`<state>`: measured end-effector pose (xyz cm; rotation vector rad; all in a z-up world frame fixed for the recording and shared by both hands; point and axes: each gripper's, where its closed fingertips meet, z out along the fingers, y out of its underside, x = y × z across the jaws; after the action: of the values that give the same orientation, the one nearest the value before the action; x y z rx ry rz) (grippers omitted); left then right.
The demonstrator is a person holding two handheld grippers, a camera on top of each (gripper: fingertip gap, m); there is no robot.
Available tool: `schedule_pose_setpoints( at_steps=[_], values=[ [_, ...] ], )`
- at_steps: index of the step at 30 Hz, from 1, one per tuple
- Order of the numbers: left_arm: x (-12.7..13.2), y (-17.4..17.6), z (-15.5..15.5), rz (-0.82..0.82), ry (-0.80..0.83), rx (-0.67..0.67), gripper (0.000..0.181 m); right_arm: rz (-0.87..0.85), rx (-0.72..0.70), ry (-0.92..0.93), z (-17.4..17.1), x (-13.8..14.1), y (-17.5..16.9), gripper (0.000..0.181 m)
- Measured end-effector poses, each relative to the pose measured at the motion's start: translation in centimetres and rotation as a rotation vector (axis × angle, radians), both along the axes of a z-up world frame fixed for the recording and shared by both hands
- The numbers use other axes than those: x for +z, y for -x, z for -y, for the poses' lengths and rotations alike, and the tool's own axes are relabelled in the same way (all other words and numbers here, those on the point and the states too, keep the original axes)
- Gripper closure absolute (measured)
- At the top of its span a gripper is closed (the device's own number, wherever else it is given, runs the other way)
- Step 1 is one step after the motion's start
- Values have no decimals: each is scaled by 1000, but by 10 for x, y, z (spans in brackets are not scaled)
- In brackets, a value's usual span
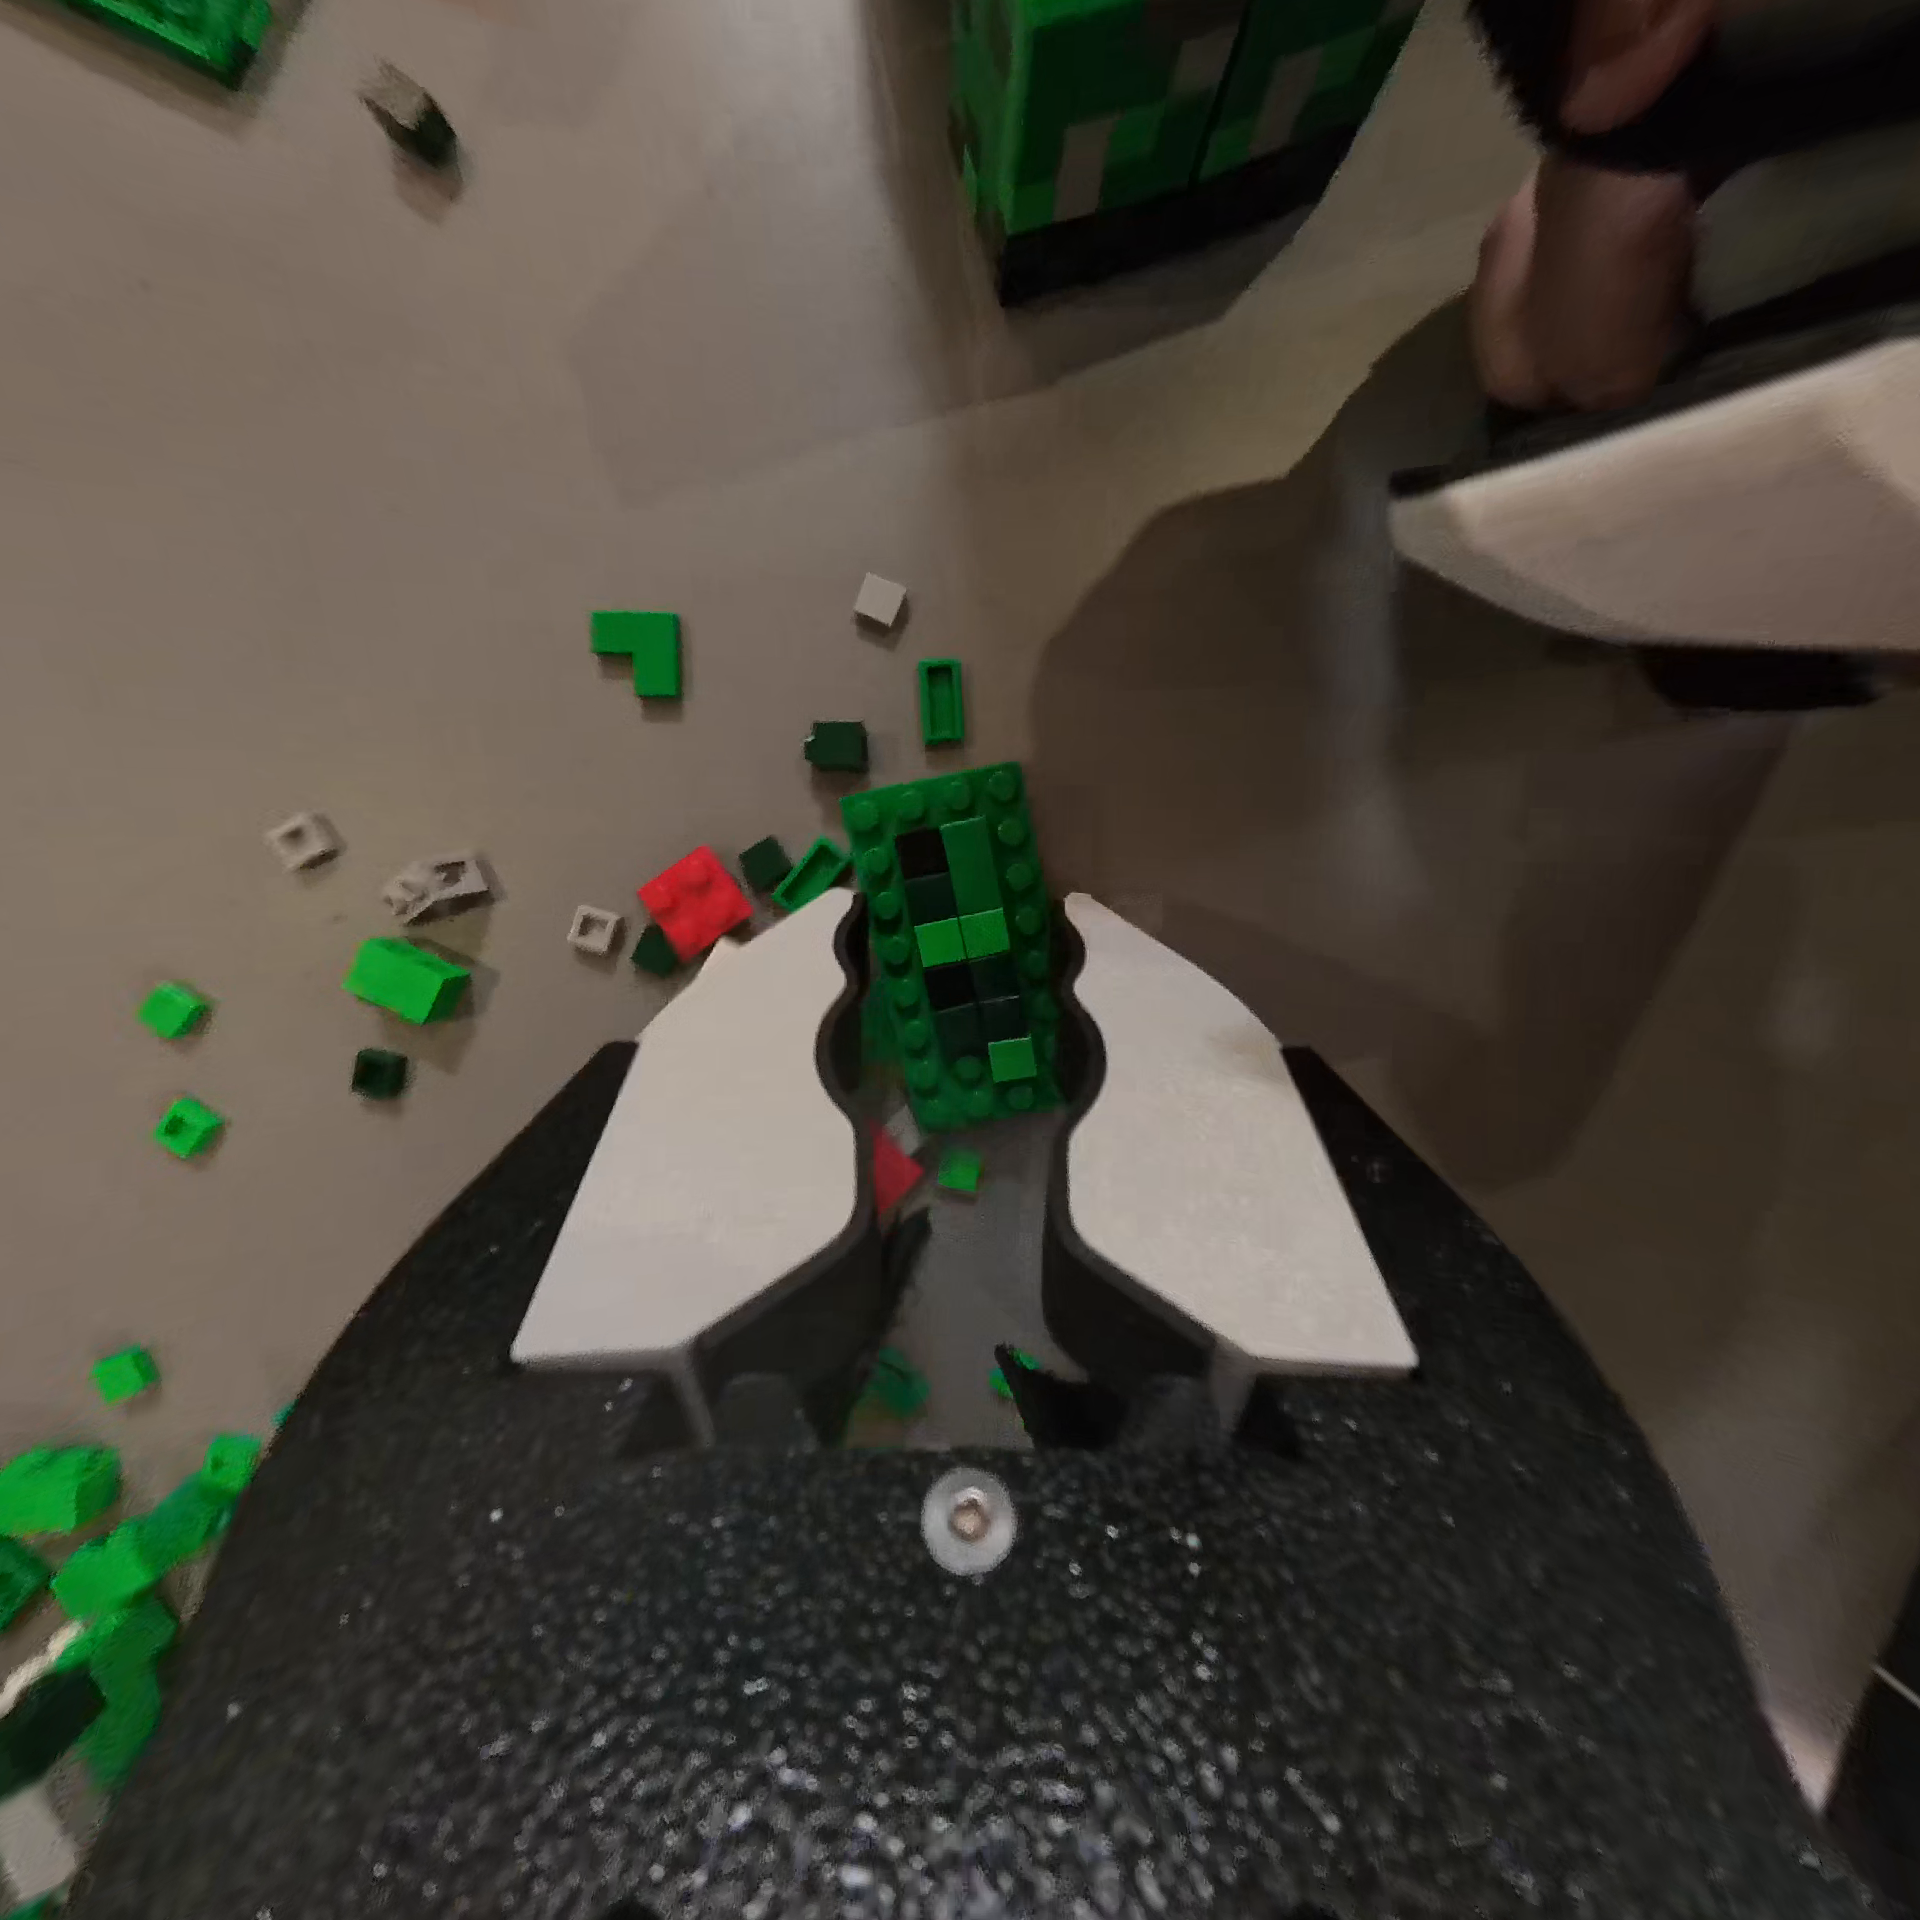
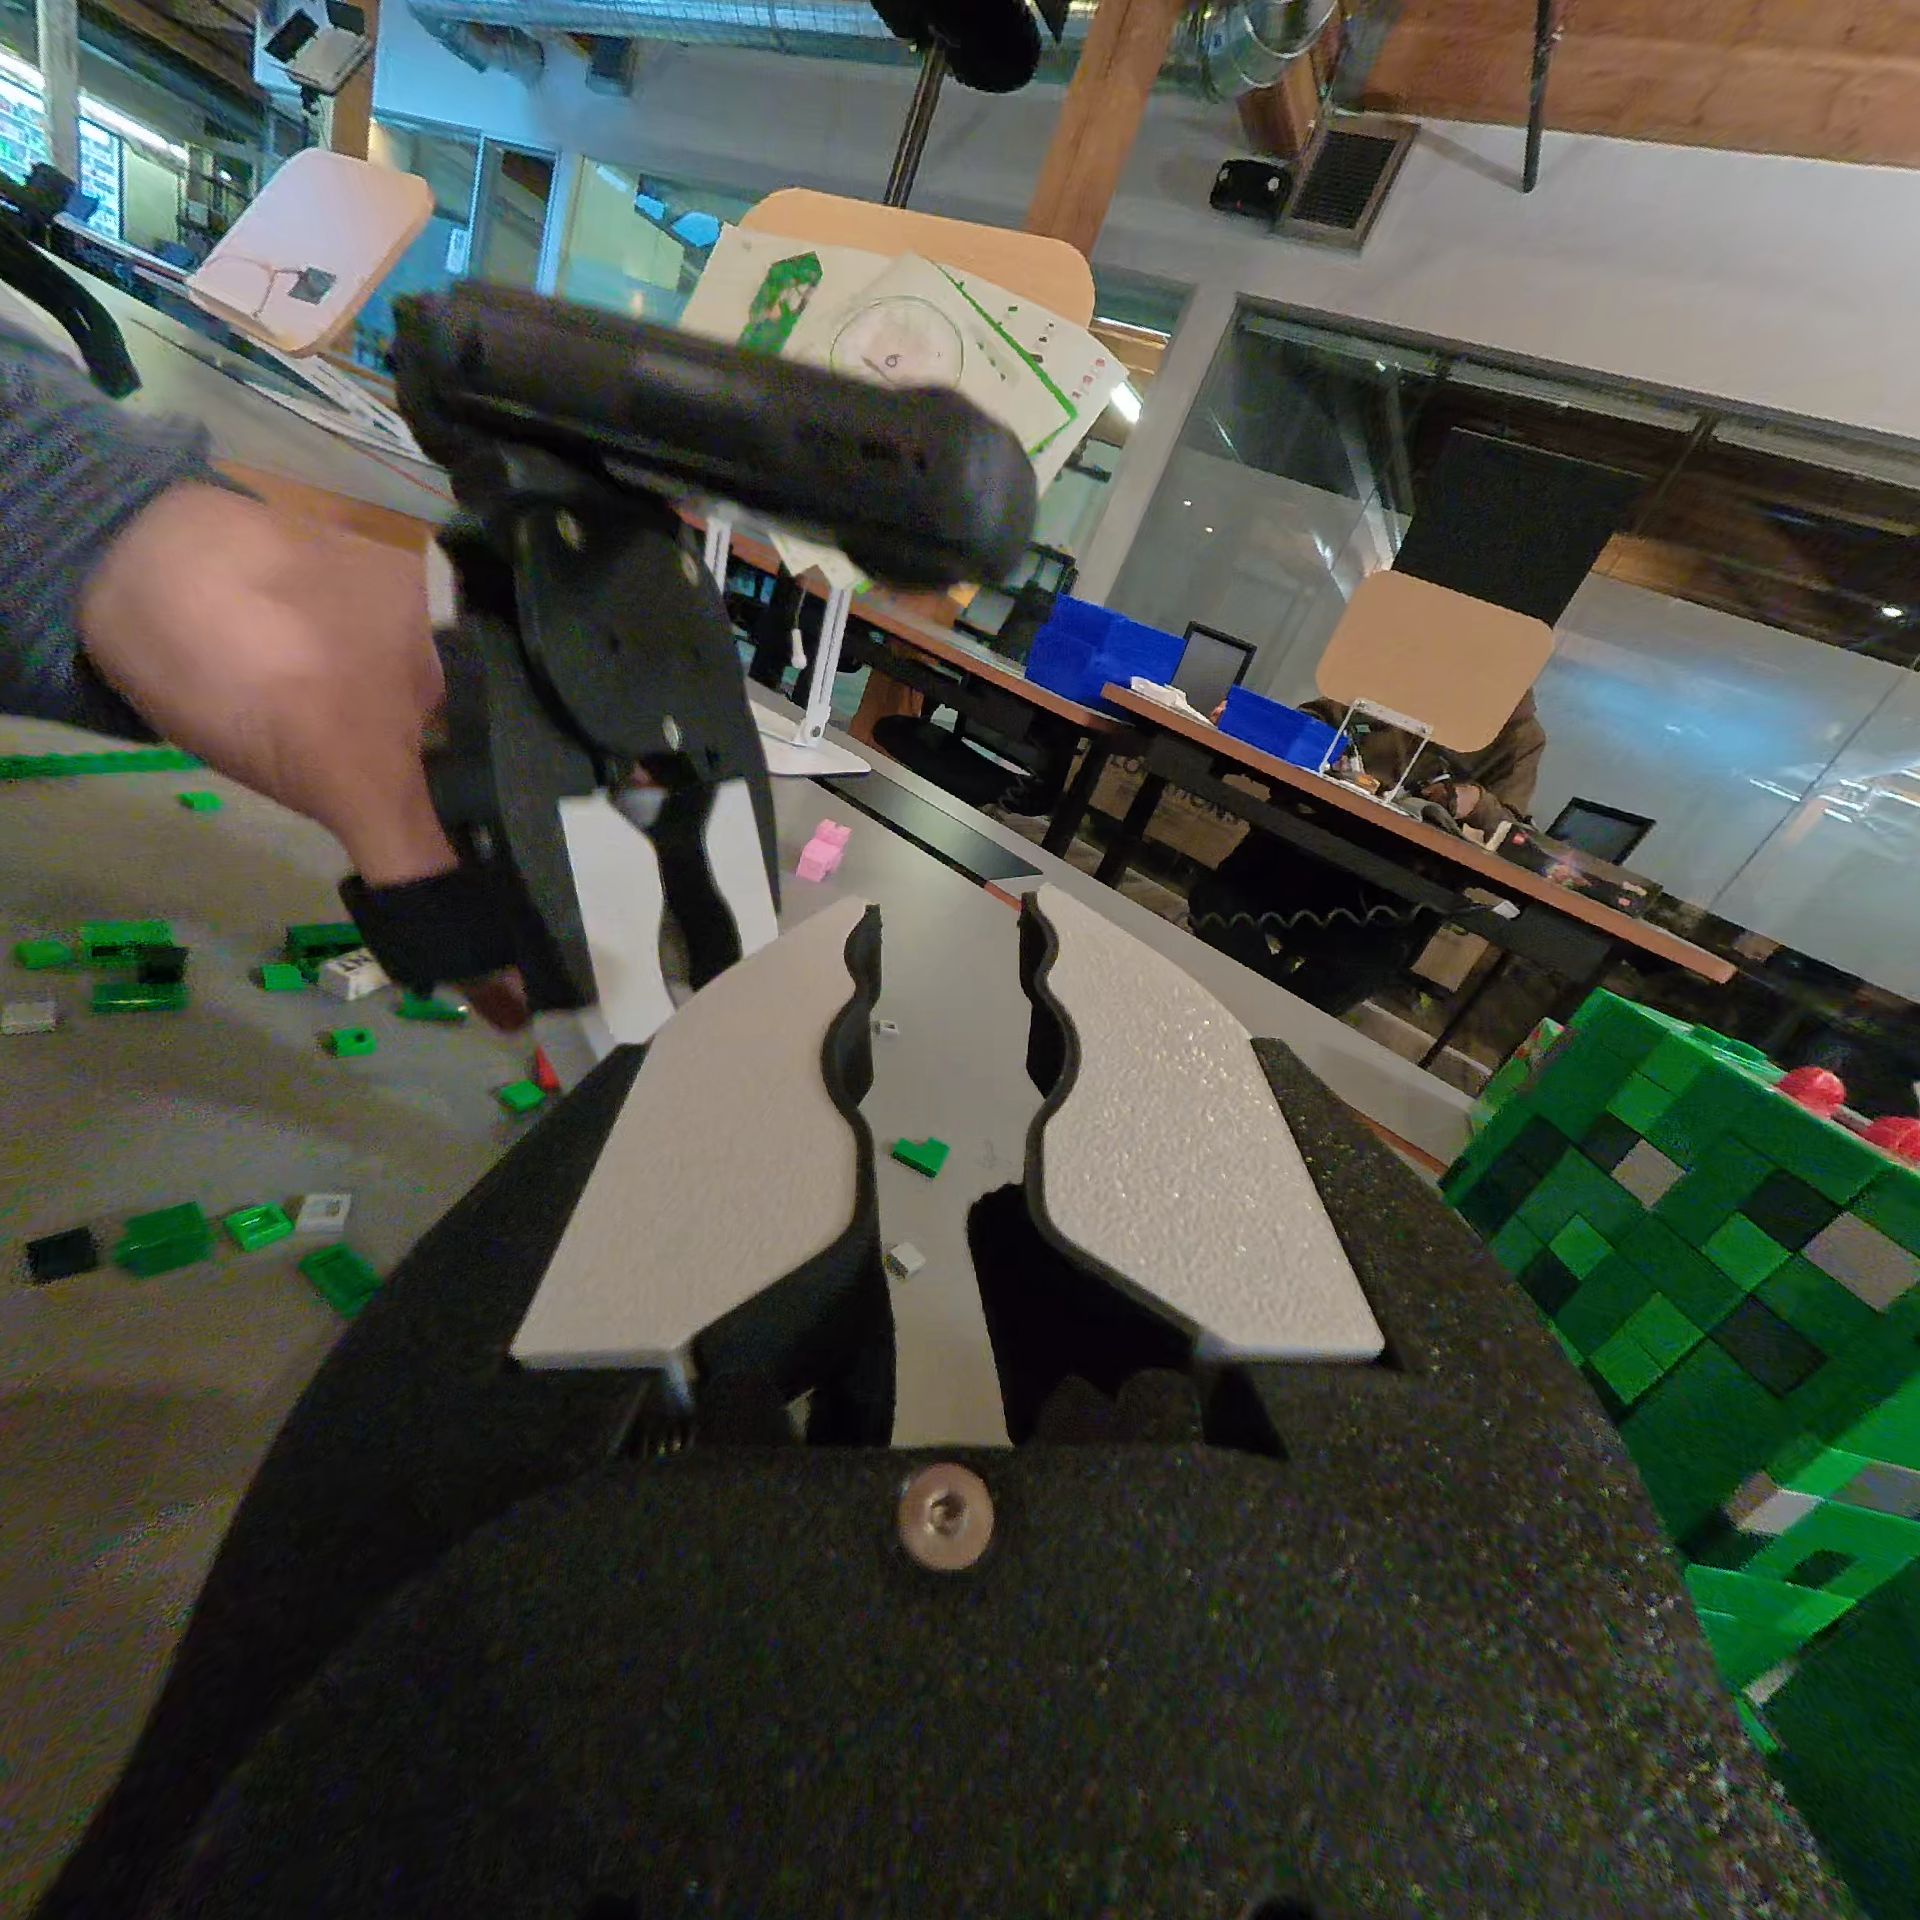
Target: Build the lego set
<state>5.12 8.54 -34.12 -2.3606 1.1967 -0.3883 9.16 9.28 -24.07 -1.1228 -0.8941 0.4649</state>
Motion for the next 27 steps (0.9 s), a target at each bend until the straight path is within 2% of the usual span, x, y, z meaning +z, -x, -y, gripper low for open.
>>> schedule_pose_setpoints(
  at_steps=[1, 4, 7, 10, 12, 14, 17, 19, 22, 24, 27],
  values=[
    [11, 7, 0, 34, -20, 26, 150, 0, 2, 0, 0, 0, 0, 156],
    [50, 66, -2, 75, -134, 186, 150, 11, 7, -7, 2, -1, 1, 156],
    [70, 174, 1, 2, -218, 454, 150, 55, 35, -35, 8, -4, 7, 157],
    [59, 291, 17, -81, -196, 710, 149, 151, 141, -5, 21, -18, 26, 164],
    [38, 342, 32, -64, -110, 813, 149, 233, 280, 83, 35, -30, 51, 165],
    [19, 375, 41, -63, -57, 869, 149, 357, 433, 159, 50, -38, 82, 162],
    [-2, 392, 48, -47, 7, 874, 142, 581, 528, 167, 43, -43, 137, 149],
    [-5, 390, 47, -28, 13, 847, 131, 688, 540, 129, 24, -41, 175, 140],
    [2, 386, 49, -85, -16, 797, 114, 863, 570, 97, -5, -45, 224, 137],
    [16, 366, 45, -31, -68, 737, 103, 898, 544, 89, -31, -40, 251, 138],
    [27, 327, 41, 34, -101, 602, 95, 983, 604, 117, -49, -43, 284, 139]
  ],
)
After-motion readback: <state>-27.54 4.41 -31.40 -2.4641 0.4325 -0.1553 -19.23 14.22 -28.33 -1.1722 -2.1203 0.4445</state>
